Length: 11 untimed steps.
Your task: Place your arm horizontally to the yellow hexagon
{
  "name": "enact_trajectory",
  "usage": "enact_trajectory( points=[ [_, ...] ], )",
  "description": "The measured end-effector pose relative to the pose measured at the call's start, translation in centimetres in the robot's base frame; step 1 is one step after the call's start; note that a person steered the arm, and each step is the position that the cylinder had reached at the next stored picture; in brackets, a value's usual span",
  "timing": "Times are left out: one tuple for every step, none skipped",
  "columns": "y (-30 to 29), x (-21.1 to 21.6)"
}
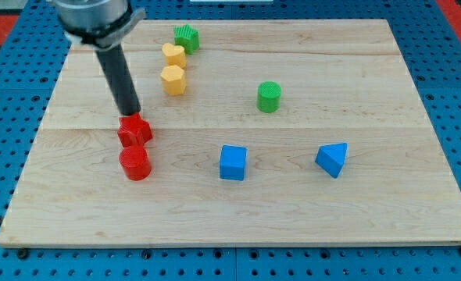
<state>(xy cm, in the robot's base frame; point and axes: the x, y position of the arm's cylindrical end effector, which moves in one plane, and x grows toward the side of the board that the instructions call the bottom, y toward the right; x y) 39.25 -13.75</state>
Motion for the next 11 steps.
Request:
enact_trajectory(
  points=[
    [10.4,0.6],
    [11.8,4.5],
    [13.1,3.5],
    [11.4,2.8],
    [10.4,0.2],
    [10.3,-1.9],
    [5.2,-3.7],
    [4.9,-4.1],
    [8.5,-1.7],
    [8.7,-0.6],
    [11.3,5.1]
  ],
)
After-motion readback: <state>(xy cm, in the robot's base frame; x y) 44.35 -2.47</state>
